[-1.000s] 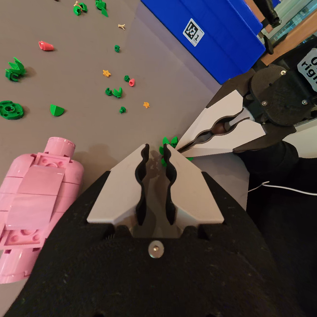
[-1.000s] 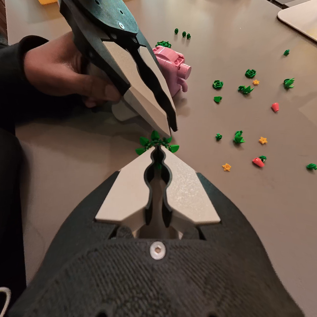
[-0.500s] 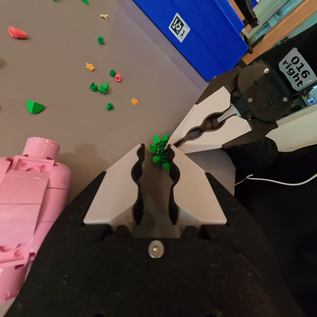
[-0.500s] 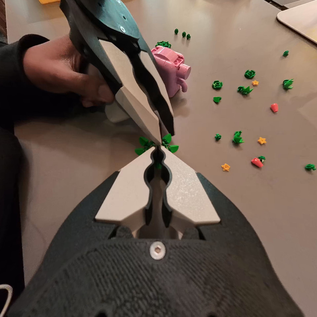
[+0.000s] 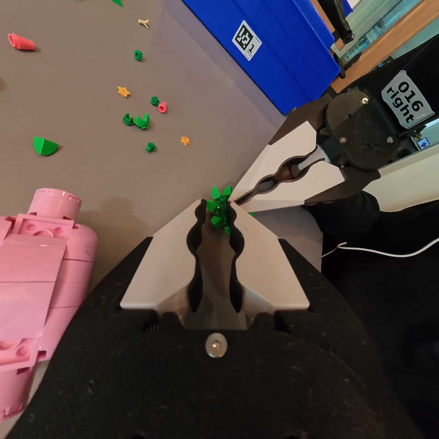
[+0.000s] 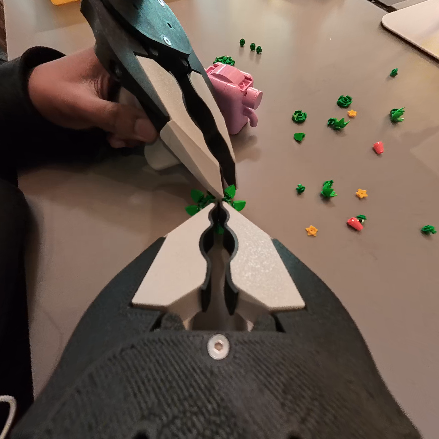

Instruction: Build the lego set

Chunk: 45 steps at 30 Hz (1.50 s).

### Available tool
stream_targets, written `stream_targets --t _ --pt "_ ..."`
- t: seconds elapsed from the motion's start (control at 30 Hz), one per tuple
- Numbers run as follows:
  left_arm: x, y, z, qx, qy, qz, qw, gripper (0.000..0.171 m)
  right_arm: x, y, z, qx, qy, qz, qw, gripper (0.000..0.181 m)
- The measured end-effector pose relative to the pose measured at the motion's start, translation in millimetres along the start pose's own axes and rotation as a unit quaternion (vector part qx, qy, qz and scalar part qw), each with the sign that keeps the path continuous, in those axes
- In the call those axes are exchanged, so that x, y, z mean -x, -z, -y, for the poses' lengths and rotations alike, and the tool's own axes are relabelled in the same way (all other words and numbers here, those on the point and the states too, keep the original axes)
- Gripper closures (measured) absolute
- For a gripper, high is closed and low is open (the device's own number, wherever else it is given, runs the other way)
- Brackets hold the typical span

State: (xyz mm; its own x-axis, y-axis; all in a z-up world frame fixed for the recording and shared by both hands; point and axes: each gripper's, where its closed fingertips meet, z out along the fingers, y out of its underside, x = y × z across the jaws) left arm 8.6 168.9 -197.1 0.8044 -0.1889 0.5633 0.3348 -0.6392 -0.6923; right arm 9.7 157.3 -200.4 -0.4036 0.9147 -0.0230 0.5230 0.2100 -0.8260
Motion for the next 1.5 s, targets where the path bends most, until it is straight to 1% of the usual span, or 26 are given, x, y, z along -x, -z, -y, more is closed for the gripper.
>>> stream_targets --t 0.47,0.57,0.67,0.77,0.83,0.93,1.0,1.07,1.13,1.2,1.3,1.5 --pt "0.7 -0.4 -0.3 0.001 -0.01 0.012 1.0 0.162 0.5 0.3 0.0 0.0 -0.003 0.002 1.0 0.181" --pt "0.0 -0.4 -0.3 0.001 -0.012 0.011 1.0 0.161 0.5 0.4 0.1 0.0 -0.003 0.002 1.0 0.181" --pt "-2.3 0.4 0.1 -0.002 -0.012 0.001 1.0 0.156 0.6 0.3 0.2 0.0 -0.003 0.003 1.0 0.181" --pt "-4.2 5.4 5.9 -0.026 -0.015 -0.006 1.0 0.151 0.6 0.3 0.5 -0.001 -0.005 0.005 1.0 0.181" --pt "-8.3 12.8 14.4 -0.059 -0.034 -0.01 0.998 0.15 1.6 1.5 1.6 -0.005 -0.004 0.014 1.0 0.181" --pt "-18.8 27.0 30.6 -0.116 -0.081 -0.01 0.99 0.148 -0.7 12.7 15.9 -0.061 -0.012 0.018 0.998 0.181" --pt "-24.3 35.9 40.1 -0.15 -0.105 -0.006 0.983 0.148 -8.6 24.0 25.5 -0.105 -0.029 0.01 0.994 0.181" --pt "-27.0 41.4 44.8 -0.17 -0.116 -0.006 0.979 0.146 -20.0 33.1 28.2 -0.129 -0.045 -0.009 0.991 0.181" --pt "-30.9 42.6 45.4 -0.175 -0.114 -0.023 0.978 0.14 -30.1 37.9 27.0 -0.135 -0.06 -0.028 0.989 0.181" --pt "-32.3 40.8 42.9 -0.167 -0.105 -0.039 0.98 0.135 -34.3 39.9 26.9 -0.139 -0.069 -0.037 0.987 0.181" --pt "-33.6 41.2 42.7 -0.167 -0.099 -0.048 0.98 0.135 -35.5 39.1 25.9 -0.136 -0.066 -0.045 0.988 0.181" --pt "-35.5 42.4 42.6 -0.17 -0.118 -0.037 0.978 0.136 -38.8 35.3 20.8 -0.113 -0.042 -0.075 0.99 0.181"
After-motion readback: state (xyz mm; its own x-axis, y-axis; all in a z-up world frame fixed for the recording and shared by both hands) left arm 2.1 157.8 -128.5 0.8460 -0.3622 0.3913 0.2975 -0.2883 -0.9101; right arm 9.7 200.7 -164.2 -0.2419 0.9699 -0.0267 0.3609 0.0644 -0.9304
